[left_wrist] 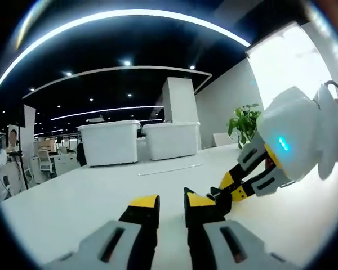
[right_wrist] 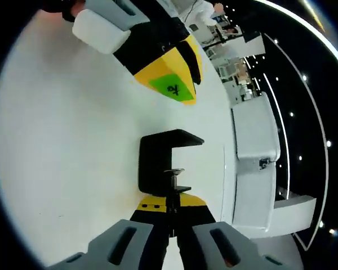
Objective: Clamp the fixed fixture on the desktop, loosen the retaining clip, secure it to the edge of the desk, and tighten the retaining clip.
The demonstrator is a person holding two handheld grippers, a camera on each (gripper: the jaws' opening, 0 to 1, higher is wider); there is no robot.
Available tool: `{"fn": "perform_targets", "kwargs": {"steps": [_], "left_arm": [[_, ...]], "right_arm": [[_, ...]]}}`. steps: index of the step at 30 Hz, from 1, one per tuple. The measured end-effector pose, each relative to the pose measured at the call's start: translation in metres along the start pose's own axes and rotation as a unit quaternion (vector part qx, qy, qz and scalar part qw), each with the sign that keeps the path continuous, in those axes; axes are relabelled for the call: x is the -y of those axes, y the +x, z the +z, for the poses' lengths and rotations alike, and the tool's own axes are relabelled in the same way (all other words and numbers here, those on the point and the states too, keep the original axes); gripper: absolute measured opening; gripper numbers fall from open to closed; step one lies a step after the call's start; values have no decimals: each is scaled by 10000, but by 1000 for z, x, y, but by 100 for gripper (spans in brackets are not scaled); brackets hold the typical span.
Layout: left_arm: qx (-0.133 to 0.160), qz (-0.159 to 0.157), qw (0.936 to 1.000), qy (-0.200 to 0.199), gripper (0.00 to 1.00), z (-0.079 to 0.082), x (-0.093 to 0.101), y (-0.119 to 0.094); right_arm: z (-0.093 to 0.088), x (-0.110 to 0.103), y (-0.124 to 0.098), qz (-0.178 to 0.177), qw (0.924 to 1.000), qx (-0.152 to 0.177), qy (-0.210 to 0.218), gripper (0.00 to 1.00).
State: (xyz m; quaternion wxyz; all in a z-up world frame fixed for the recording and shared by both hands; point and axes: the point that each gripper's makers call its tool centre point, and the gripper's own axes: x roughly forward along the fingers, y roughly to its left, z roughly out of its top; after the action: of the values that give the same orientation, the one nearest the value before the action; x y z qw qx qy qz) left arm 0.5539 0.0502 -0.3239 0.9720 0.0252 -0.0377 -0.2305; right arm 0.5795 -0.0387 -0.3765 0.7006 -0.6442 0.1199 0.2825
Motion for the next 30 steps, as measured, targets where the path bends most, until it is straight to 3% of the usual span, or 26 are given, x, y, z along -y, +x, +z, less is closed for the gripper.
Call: {"fn": "perform_targets", "kwargs": {"steps": [9,14,17,23,25,30], "left_arm": [[44,193,9998,-98,17,0,-13,2],[41,272,9996,-66,17,-1,-17,3],[50,279,9996,-78,17,0,-18,3],[40,311,9995,-59,17,-1,-18,6],[35,320,9995,-57,17,-1,-18,6],[40,316,9995,-84,17,0,-14,6]], "right_arm": [[1,2,-3,-644,9974,287,148,2],[-1,5,-8,-1143,9906,491,577,2],[-2,9,-13,-1415,9870,516,567,2],[1,32,-51,-2357,9650,802,820,1],[7,39,-67,-2578,9586,867,839,2],[16,51,-106,-2960,9376,1184,1391,2]]}}
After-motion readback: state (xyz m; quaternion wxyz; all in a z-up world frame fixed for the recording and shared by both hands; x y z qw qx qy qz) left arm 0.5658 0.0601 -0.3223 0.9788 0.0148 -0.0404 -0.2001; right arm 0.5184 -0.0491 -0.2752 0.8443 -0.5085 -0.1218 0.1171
